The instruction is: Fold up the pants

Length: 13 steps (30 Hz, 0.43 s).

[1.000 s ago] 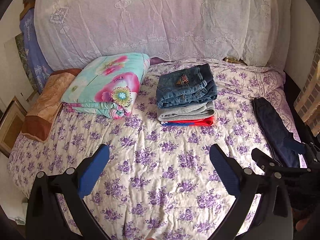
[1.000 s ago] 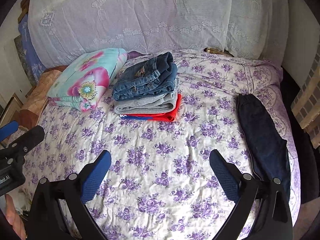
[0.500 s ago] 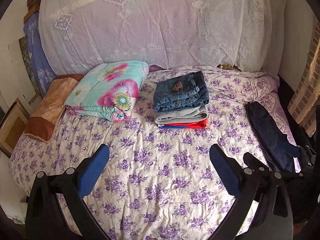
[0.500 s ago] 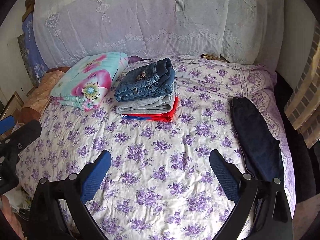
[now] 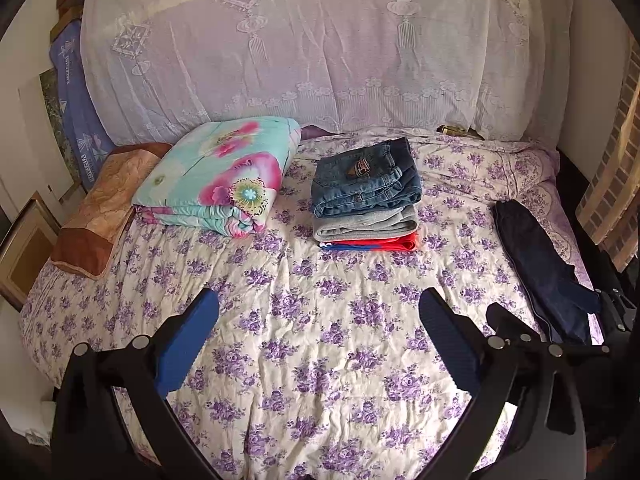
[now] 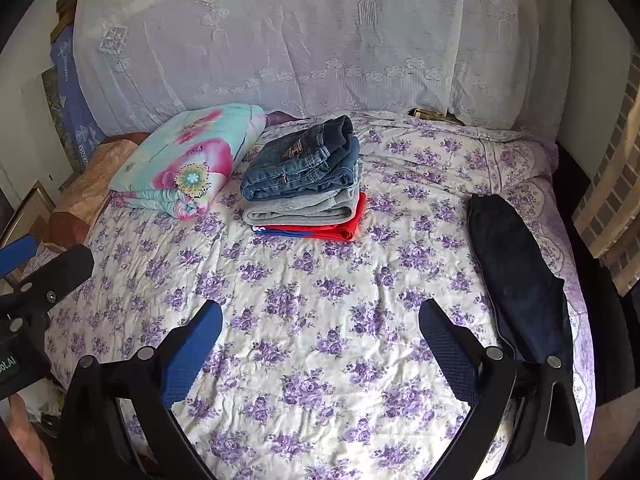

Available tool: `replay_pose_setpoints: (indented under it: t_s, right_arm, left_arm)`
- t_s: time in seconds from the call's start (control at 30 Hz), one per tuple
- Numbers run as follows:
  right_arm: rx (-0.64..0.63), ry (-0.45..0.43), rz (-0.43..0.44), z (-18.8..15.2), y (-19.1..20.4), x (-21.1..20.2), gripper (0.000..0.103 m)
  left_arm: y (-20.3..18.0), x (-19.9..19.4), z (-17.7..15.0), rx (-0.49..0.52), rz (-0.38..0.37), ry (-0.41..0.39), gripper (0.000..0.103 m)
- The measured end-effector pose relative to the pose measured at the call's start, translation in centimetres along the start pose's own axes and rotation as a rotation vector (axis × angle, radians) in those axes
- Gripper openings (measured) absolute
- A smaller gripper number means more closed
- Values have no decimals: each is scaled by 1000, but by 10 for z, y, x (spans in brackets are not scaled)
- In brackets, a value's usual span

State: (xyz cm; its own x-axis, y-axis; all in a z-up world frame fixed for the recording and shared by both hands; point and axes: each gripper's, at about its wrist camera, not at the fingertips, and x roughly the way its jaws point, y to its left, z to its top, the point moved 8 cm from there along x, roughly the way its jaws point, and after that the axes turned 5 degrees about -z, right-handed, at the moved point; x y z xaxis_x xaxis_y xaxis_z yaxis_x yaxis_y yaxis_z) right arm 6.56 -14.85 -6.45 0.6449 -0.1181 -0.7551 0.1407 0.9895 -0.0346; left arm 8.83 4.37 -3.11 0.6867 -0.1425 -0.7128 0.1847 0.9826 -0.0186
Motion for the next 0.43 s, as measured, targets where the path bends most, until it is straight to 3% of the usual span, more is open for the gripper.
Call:
replay_pose_setpoints:
  t_s: [0.43]
  right_arm:
    - [-1,-1,3,-1,-1,1,99]
  left_arm:
    - [-2,6,0,6,-15,19,98]
